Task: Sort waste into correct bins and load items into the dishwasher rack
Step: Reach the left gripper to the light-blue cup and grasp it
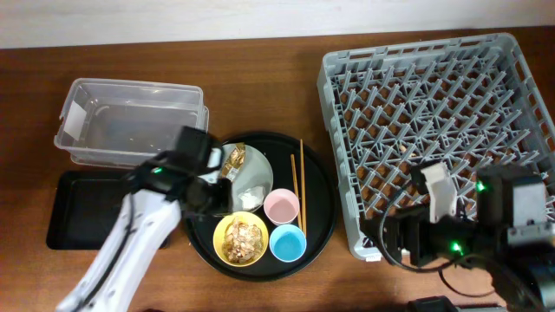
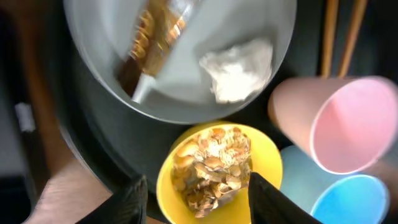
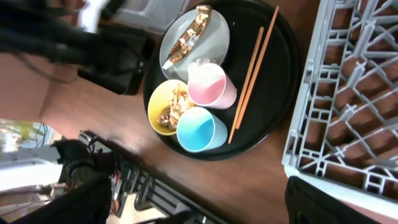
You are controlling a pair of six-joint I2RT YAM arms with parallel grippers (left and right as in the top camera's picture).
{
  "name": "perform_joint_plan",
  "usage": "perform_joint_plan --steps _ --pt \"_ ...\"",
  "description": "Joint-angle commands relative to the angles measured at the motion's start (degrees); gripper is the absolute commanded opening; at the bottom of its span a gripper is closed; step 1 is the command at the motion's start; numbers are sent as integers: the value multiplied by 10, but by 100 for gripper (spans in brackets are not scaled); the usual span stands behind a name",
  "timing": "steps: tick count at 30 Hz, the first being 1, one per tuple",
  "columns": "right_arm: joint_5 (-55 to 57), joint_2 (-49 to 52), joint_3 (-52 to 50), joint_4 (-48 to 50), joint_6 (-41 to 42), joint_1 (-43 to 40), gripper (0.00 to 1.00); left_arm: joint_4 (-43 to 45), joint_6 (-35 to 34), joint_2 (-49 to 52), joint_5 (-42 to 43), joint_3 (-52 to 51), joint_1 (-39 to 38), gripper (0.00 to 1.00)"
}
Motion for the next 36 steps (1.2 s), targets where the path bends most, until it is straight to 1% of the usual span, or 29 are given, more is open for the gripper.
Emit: perform_joint_plan --steps 1,4,6,7,9,11,12,13,17,20,22,24,26,27,28,33,36 --pt "7 -4 8 -17 2 -2 90 -24 -69 27 -23 -6 -54 51" --pt "8 -4 8 -29 2 -2 90 -27 -136 30 -74 -40 -89 51" --pt "8 -4 8 -32 2 -2 90 -24 -176 30 -78 -76 -97 51" --pt "8 -4 8 -32 2 -2 90 -21 -186 30 -79 -91 -96 51" --pt "8 -4 8 -33 2 -2 90 12 -186 30 -80 -127 -95 51" --pt "8 -4 8 -32 2 -2 90 44 -177 30 -51 -151 -95 50" --pt "8 -4 8 -32 2 -2 90 49 -160 30 -40 -152 -95 45" --pt "8 -4 8 -32 2 -2 90 49 -145 27 -43 -148 -95 44" --pt "33 -4 8 -34 2 -2 90 42 -137 0 -41 -130 -97 44" --pt "36 -4 8 -34 2 -2 91 54 -90 -43 0 -122 -114 44" --pt "36 -4 8 -34 2 -2 90 64 -51 -55 3 -123 -146 45" --pt "36 -4 8 -34 2 -2 91 64 -49 -54 -14 -123 -169 45" --pt "36 -4 8 -35 2 -2 91 63 -71 -54 -47 -122 -179 45" --pt "36 -4 8 -35 2 -2 90 61 -92 -54 -65 -122 -178 46" --pt "36 -4 8 -35 2 -2 90 61 -102 -54 -72 -122 -174 49" --pt "36 -4 8 -35 2 -2 91 56 -105 -54 -72 -122 -158 50" --pt "35 -4 8 -35 2 -2 91 34 -108 -55 -115 -120 -158 54"
